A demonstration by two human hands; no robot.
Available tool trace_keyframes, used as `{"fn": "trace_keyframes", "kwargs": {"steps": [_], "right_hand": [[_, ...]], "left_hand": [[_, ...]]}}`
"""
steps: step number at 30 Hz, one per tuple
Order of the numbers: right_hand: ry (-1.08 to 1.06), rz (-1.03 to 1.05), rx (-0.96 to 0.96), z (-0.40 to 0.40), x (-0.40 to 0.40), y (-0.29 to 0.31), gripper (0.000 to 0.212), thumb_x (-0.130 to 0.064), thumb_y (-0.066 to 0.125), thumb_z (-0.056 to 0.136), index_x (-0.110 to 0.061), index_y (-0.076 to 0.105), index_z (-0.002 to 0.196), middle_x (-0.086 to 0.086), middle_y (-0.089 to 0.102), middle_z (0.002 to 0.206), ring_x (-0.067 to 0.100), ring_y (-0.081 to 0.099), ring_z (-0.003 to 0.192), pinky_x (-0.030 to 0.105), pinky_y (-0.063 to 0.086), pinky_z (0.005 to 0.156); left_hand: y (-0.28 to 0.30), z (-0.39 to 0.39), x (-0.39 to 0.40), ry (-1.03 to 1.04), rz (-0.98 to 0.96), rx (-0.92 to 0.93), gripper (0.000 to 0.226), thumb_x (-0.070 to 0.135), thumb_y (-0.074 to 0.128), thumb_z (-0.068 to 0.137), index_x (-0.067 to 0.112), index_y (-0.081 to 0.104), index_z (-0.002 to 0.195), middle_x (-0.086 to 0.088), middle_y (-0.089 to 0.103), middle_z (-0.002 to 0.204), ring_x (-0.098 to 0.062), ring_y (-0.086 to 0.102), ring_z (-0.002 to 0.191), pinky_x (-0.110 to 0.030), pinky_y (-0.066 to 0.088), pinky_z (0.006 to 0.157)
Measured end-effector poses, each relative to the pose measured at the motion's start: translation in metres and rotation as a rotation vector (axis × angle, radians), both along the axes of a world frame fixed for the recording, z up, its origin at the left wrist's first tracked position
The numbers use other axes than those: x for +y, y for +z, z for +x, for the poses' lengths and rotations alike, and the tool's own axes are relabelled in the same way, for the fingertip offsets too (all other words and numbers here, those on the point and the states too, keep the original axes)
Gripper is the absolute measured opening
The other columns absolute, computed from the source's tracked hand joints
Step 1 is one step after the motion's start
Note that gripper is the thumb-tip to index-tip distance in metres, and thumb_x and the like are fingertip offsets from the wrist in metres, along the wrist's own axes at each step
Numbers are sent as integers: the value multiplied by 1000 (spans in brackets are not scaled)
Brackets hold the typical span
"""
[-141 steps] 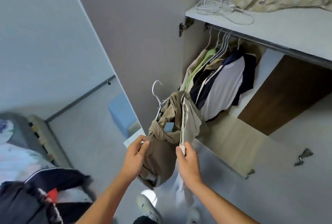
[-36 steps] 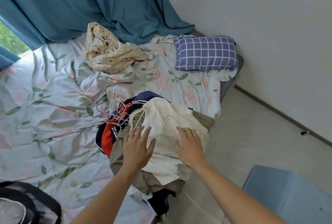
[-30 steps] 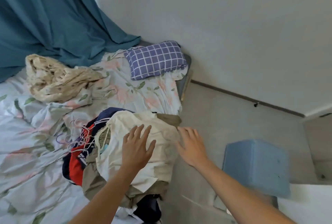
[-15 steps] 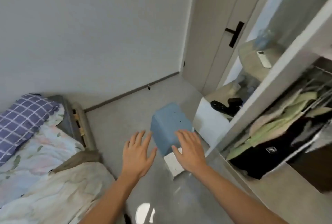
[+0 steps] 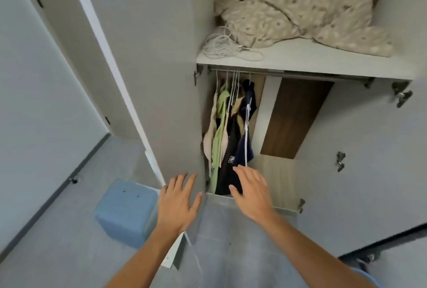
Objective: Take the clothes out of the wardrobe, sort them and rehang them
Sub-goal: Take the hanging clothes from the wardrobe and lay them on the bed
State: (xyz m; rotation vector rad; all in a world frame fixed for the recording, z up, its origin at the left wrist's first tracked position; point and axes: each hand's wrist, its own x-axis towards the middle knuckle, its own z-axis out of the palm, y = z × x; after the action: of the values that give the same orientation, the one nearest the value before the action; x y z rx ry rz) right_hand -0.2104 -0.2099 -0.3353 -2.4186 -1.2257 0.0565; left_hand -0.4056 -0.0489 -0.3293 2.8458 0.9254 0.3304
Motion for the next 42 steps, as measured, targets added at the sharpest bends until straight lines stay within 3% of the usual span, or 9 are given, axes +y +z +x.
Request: {"fn": "trace_keyframes", "kwargs": {"steps": [7,17,25,36,42], "right_hand": [[-91,18,50,52,-43,0,57,-50,45,104,-28,39,157,-10,43,158,15,38,145,37,34,119],[-17,14,75,143,-45,5,55,-49,46,104,-29,39,155,-10,46,155,15,43,140,39,41,114],[4,33,131,190,9,3,55,-47,50,103,-27,40,154,-9,49,150,17,45,136,42,47,110],[-71,1,141,274,96,6,51,-46,49,105,-26,43,152,-6,51,145,20,47,134,41,48,107],[-126,-32,142,311,146,4,51,-45,50,103,-21,45,149,-1,54,142,24,49,131,43,49,105]], "left_hand": [[7,77,-19,-44,15,-18,61,60,36,102,26,50,151,-2,59,137,-25,56,123,-43,52,90],[11,147,-35,47,14,6,69,63,30,103,22,40,157,-2,58,140,-22,54,124,-42,49,97],[9,190,4,68,8,18,71,64,28,104,21,35,161,0,54,145,-20,51,129,-40,48,102],[2,318,102,-31,-81,-5,68,61,26,103,17,43,153,-1,55,140,-24,52,128,-42,49,100],[-2,367,147,-101,-74,91,54,49,35,106,16,48,146,-1,56,136,-23,49,127,-42,46,101]]}}
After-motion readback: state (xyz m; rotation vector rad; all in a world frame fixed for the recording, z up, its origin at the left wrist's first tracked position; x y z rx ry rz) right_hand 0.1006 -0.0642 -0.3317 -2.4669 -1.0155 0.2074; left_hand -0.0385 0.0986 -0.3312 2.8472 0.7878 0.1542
